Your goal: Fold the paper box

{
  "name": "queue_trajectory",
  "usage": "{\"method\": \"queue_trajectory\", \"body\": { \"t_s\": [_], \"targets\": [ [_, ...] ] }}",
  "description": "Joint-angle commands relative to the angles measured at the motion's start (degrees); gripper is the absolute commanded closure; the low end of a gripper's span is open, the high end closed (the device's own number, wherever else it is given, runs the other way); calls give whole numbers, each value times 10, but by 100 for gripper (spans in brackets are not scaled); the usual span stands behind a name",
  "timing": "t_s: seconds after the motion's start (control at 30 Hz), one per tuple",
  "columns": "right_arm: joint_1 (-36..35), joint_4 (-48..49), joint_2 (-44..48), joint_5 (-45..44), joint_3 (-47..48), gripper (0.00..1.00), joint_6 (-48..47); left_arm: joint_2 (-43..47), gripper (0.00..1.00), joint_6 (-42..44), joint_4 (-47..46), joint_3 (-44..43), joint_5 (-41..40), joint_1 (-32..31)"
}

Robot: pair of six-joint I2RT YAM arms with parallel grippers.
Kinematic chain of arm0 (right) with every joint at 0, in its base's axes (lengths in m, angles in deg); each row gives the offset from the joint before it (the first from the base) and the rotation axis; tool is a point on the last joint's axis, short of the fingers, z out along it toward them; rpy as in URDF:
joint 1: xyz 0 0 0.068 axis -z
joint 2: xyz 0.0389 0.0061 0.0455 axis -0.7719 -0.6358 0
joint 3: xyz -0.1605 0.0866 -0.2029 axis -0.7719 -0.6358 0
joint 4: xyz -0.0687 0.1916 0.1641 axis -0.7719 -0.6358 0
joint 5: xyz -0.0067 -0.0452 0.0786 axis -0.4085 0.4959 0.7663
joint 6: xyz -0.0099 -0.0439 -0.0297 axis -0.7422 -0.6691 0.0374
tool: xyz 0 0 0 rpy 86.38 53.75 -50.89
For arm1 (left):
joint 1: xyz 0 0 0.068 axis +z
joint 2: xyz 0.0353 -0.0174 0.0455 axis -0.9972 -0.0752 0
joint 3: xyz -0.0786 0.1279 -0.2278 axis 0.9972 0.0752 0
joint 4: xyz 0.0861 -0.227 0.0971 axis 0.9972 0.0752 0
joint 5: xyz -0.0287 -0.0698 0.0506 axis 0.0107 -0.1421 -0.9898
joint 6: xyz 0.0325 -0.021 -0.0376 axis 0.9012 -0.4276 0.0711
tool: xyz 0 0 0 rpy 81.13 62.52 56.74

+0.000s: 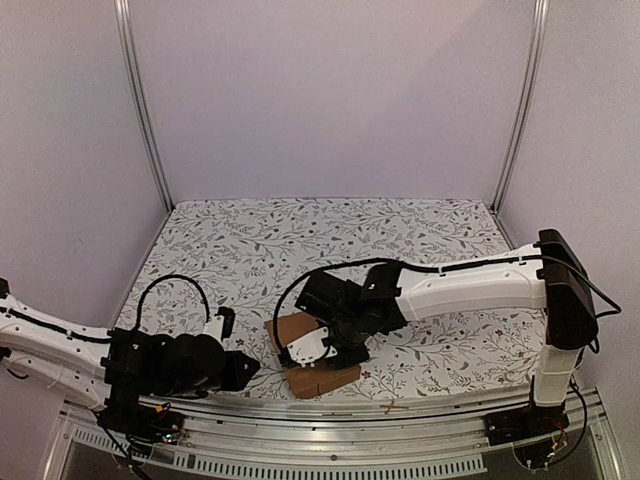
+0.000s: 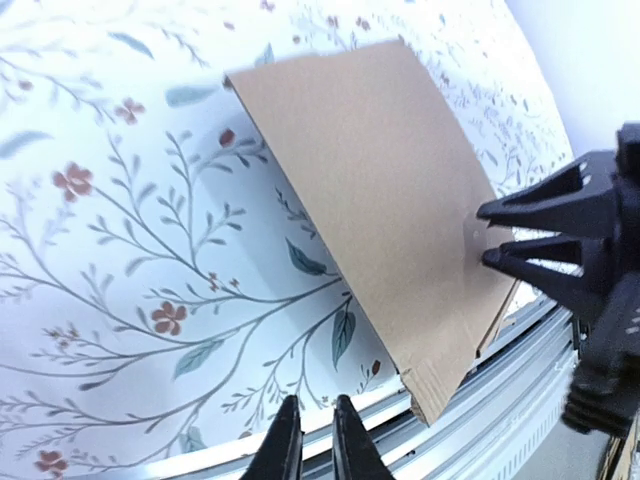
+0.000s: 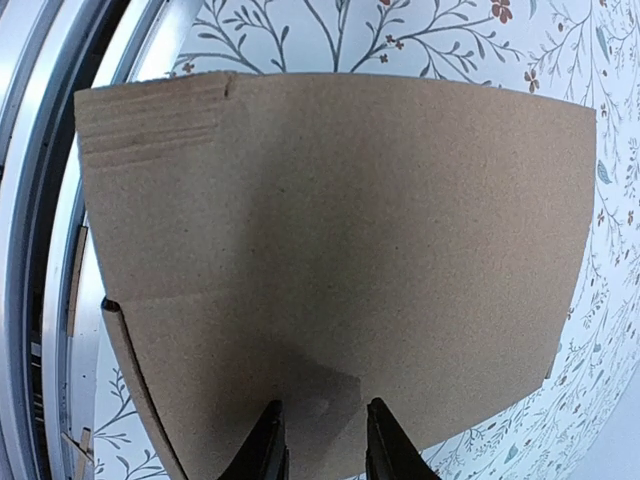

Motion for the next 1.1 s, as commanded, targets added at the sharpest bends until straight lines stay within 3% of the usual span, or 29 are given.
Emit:
{"method": "queue_trajectory", "body": {
  "t_s": [0.0, 0.07, 0.2, 0.27, 0.33, 0.43, 0.63, 0.87, 1.07],
  "targets": [
    [-3, -3, 14, -32, -7, 75, 8, 102, 91, 111, 176, -53, -135, 7],
    [-3, -4, 40, -34, -19, 75, 8, 131, 96, 197, 151, -66, -113, 67],
    [-3, -17, 93, -17, -36, 74, 6, 94, 98, 352, 63, -100, 78, 224],
    [-3, -27, 114, -8, -43, 73, 2, 20, 88, 407, 65, -152, 148, 277],
    [-3, -28, 131, -5, -50, 72, 0, -68, 70, 464, 87, -223, 183, 297],
    [-2, -29, 147, 4, -59, 71, 2, -185, 62, 524, 127, -325, 201, 319],
    [-2, -27, 99, 39, -25, 71, -1, -251, 61, 525, 128, -405, 218, 357],
    [-21, -29, 28, 68, 14, 71, 5, -301, 60, 528, 136, -393, 318, 373],
    [-24, -28, 6, 61, 17, 71, 7, -342, 59, 521, 122, -369, 347, 373]
  ]
}}
